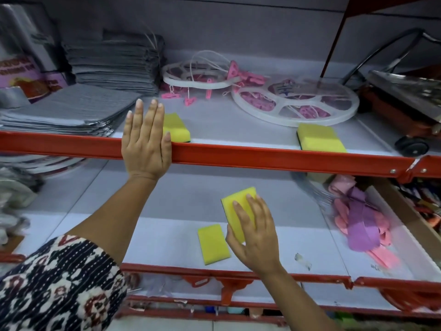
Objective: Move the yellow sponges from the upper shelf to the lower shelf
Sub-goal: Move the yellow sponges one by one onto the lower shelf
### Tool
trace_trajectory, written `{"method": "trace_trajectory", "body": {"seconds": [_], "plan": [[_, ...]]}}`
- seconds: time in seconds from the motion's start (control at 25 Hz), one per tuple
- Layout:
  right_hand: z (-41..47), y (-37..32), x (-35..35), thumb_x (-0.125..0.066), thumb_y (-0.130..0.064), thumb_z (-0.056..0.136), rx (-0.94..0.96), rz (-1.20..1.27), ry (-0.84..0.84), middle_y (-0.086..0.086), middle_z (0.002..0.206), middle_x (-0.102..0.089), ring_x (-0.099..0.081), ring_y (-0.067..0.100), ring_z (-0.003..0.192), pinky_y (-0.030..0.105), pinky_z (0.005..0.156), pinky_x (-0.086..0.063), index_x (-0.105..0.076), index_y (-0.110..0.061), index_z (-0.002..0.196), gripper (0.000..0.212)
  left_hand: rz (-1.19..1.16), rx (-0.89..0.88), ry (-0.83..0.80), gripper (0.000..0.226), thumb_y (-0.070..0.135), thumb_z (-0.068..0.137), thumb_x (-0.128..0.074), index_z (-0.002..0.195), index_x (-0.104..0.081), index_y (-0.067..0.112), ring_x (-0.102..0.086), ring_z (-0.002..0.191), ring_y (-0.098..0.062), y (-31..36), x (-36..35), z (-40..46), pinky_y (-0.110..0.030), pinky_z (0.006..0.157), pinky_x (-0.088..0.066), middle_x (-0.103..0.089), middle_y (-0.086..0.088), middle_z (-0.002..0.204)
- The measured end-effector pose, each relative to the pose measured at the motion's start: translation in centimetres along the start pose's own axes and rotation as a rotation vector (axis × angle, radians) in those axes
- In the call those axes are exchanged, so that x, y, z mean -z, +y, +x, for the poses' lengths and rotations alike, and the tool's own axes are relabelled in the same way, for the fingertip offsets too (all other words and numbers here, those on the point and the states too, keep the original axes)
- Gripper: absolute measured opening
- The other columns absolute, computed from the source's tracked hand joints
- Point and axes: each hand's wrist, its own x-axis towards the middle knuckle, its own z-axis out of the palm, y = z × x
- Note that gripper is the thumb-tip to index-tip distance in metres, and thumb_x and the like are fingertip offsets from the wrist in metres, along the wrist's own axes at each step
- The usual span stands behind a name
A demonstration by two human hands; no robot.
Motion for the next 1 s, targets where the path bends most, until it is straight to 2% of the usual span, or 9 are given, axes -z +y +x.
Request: {"method": "trace_trajectory", "body": {"seconds": [0.2, 0.32, 0.4, 0.48, 0.56, 0.6, 0.68, 0.76, 1.0], "plan": [[-3.9, 2.1, -4.3, -0.042, -0.043, 0.088, -0.308, -0.060, -0.610, 0.014, 0.136, -0.054, -0.048, 0.037, 0.127, 0.049, 0.094, -0.052, -0.049, -0.017, 0.130, 0.050, 0.000, -0.001, 0.010, 0.053, 0.030, 0.101, -0.017, 0.142, -0.039, 0.004, -0.027, 0.140, -0.031, 0.0, -0.1, -0.1, -0.040, 0.119, -0.017, -0.040, -0.010, 0.147], [-4.6, 2.9, -5.8, -0.037, -0.042, 0.095, -0.358, -0.099, -0.900, 0.011, 0.152, -0.032, -0.026, 0.033, 0.141, 0.046, 0.108, -0.039, -0.036, -0.019, 0.141, 0.051, -0.001, -0.004, 0.010, 0.053, 0.030, 0.101, -0.016, 0.142, -0.038, 0.004, -0.027, 0.140, -0.032, -0.1, -0.2, -0.1, -0.040, 0.119, -0.017, -0.041, -0.010, 0.147], [-5.1, 3.1, -6.2, -0.031, -0.045, 0.099, -0.346, -0.131, -0.980, 0.005, 0.157, -0.022, -0.015, 0.029, 0.145, 0.043, 0.112, -0.030, -0.027, -0.022, 0.145, 0.052, 0.002, -0.006, 0.014, 0.053, 0.029, 0.100, -0.017, 0.142, -0.038, 0.004, -0.028, 0.140, -0.032, -0.1, -0.3, -0.2, -0.040, 0.118, -0.017, -0.041, -0.010, 0.147], [-5.4, 3.3, -6.0, -0.011, -0.057, 0.095, -0.343, -0.131, -0.983, 0.003, 0.158, -0.020, -0.013, 0.027, 0.146, 0.042, 0.114, -0.027, -0.025, -0.024, 0.146, 0.062, 0.008, -0.008, 0.017, 0.053, 0.029, 0.100, -0.017, 0.142, -0.039, 0.004, -0.028, 0.140, -0.032, -0.1, -0.3, -0.1, -0.040, 0.118, -0.018, -0.041, -0.010, 0.147], [-5.5, 3.0, -5.6, 0.009, -0.066, 0.086, -0.336, -0.112, -0.879, 0.006, 0.155, -0.030, -0.023, 0.028, 0.144, 0.044, 0.113, -0.032, -0.033, -0.023, 0.144, 0.083, 0.000, -0.006, 0.021, 0.053, 0.030, 0.100, -0.016, 0.142, -0.039, 0.004, -0.028, 0.139, -0.032, 0.0, -0.3, -0.1, -0.040, 0.118, -0.018, -0.042, -0.010, 0.146], [-5.4, 2.6, -5.1, 0.006, -0.063, 0.090, -0.314, -0.121, -0.782, 0.008, 0.150, -0.039, -0.033, 0.029, 0.140, 0.045, 0.109, -0.039, -0.040, -0.022, 0.140, 0.080, -0.004, -0.006, 0.022, 0.054, 0.030, 0.101, -0.016, 0.142, -0.039, 0.004, -0.028, 0.139, -0.032, 0.0, -0.3, -0.1, -0.040, 0.118, -0.018, -0.042, -0.010, 0.146], [-4.6, 1.9, -3.9, -0.021, -0.048, 0.099, -0.262, -0.128, -0.538, 0.011, 0.140, -0.052, -0.045, 0.029, 0.131, 0.043, 0.101, -0.047, -0.049, -0.019, 0.133, 0.053, 0.002, -0.002, 0.012, 0.054, 0.030, 0.101, -0.016, 0.142, -0.039, 0.004, -0.028, 0.139, -0.032, 0.0, -0.2, -0.1, -0.039, 0.118, -0.017, -0.042, -0.010, 0.146], [-3.4, 1.6, -2.7, -0.041, -0.037, 0.097, -0.195, -0.105, -0.251, 0.012, 0.140, -0.048, -0.041, 0.028, 0.130, 0.042, 0.102, -0.040, -0.048, -0.017, 0.134, 0.043, 0.003, 0.001, -0.003, 0.054, 0.031, 0.101, -0.016, 0.142, -0.039, 0.005, -0.028, 0.140, -0.031, -0.1, -0.2, -0.1, -0.039, 0.119, -0.016, -0.042, -0.009, 0.147], [6.6, 2.3, 4.4, -0.050, -0.030, 0.096, -0.070, -0.215, 0.356, 0.013, 0.141, -0.042, -0.039, 0.030, 0.132, 0.043, 0.104, -0.036, -0.048, -0.015, 0.133, 0.040, -0.009, 0.010, -0.006, 0.052, 0.030, 0.101, -0.018, 0.143, -0.038, 0.005, -0.026, 0.141, -0.029, 0.0, -0.1, -0.1, -0.041, 0.118, -0.019, -0.042, -0.009, 0.146]]}}
